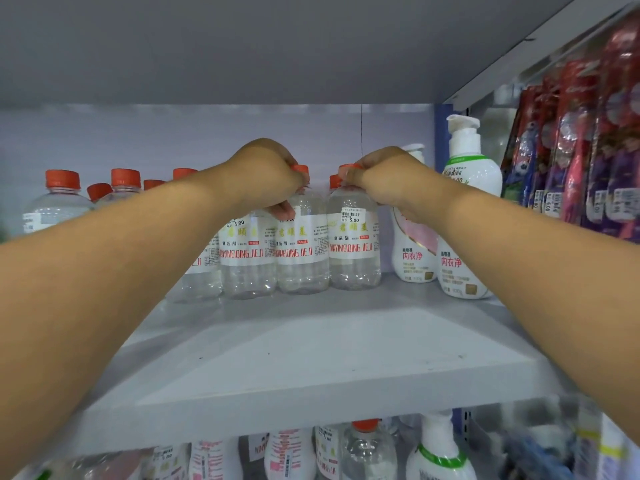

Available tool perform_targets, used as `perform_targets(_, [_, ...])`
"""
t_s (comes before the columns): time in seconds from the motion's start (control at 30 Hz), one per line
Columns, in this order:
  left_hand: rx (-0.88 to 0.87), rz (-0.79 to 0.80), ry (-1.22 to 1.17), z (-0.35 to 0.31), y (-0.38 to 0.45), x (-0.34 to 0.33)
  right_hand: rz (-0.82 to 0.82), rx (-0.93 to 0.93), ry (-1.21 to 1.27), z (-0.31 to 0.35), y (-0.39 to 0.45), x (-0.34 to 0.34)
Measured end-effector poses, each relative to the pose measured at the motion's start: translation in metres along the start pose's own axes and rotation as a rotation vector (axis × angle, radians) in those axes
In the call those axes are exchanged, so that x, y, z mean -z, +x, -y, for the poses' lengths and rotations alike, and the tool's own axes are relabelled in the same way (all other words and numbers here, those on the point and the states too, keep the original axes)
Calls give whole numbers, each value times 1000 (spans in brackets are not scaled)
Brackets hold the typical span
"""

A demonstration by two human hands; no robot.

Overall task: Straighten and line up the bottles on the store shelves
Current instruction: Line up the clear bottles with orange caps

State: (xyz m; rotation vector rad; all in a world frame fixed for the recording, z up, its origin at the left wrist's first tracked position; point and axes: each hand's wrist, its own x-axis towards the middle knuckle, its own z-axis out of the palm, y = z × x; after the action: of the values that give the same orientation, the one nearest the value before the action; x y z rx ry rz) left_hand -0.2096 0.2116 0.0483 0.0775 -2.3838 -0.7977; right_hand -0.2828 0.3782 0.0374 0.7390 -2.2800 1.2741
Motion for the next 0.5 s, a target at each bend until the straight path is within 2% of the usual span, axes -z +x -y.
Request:
perform_targets(0.13, [51,-4,-20,-2,-1,1,-10,-1,73,-5,0,-2])
perform_targets(0.27, [71,-22,-46,-1,-1,1,-10,8,3,-3,1,-3])
perform_targets(0.5, [81,-40,-48,-1,0,0,9,0,21,-4,1,-2])
